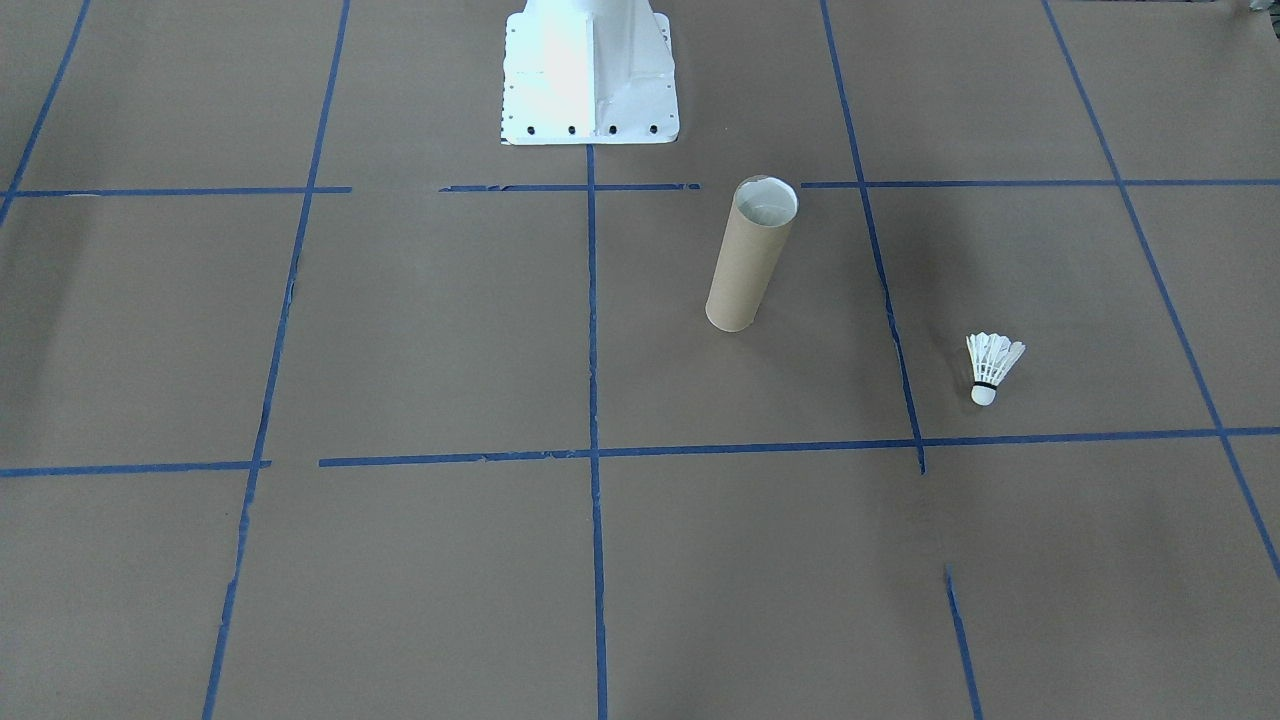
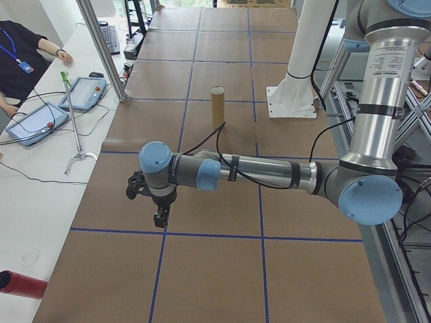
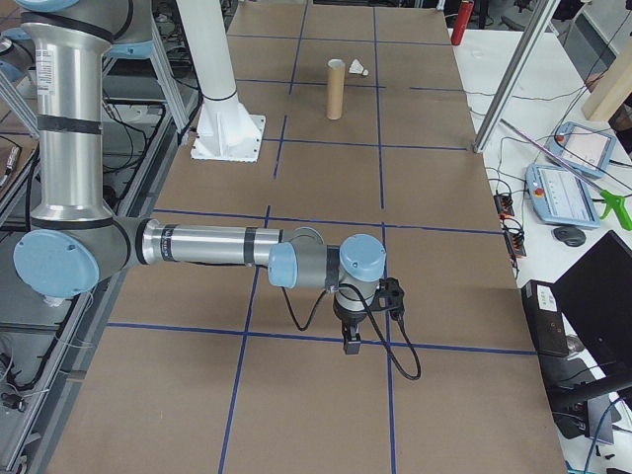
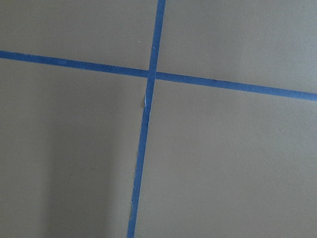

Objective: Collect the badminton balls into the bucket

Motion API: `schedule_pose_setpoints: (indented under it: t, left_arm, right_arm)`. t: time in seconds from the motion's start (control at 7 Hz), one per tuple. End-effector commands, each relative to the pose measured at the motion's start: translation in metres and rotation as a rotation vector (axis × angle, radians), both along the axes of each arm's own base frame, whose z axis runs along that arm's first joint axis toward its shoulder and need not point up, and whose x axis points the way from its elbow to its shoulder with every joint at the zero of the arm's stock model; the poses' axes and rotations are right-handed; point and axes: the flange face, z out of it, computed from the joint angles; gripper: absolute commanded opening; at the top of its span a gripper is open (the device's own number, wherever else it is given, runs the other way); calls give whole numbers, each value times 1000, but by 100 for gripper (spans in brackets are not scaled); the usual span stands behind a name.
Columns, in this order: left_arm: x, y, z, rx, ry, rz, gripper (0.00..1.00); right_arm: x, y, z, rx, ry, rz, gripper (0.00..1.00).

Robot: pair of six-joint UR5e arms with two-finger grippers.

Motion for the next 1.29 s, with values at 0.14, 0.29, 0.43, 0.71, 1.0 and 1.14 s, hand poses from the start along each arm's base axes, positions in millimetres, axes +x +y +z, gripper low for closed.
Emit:
schedule_pose_setpoints:
  t: [0.14, 0.29, 0.43, 0.71, 1.0, 1.14]
  left_arm:
    - [-1, -38, -74, 191, -91, -18, 100]
    - [-5, -55, -97, 360, -133, -52, 100]
    - [-4, -59, -82, 335, -129, -71, 100]
    - [1, -38, -73, 290, -12, -296, 100]
    - [76, 0, -39, 267, 102, -309, 100]
    - [114, 7, -48, 147, 202, -394, 100]
  right_arm:
    - [0, 0, 0, 1, 0, -1, 100]
    - [0, 0, 0, 0, 0, 0, 100]
    - [0, 0, 0, 0, 0, 0, 100]
    - [0, 0, 0, 0, 0, 0, 100]
    - [0, 0, 0, 0, 0, 0, 100]
    - [0, 0, 0, 0, 0, 0, 100]
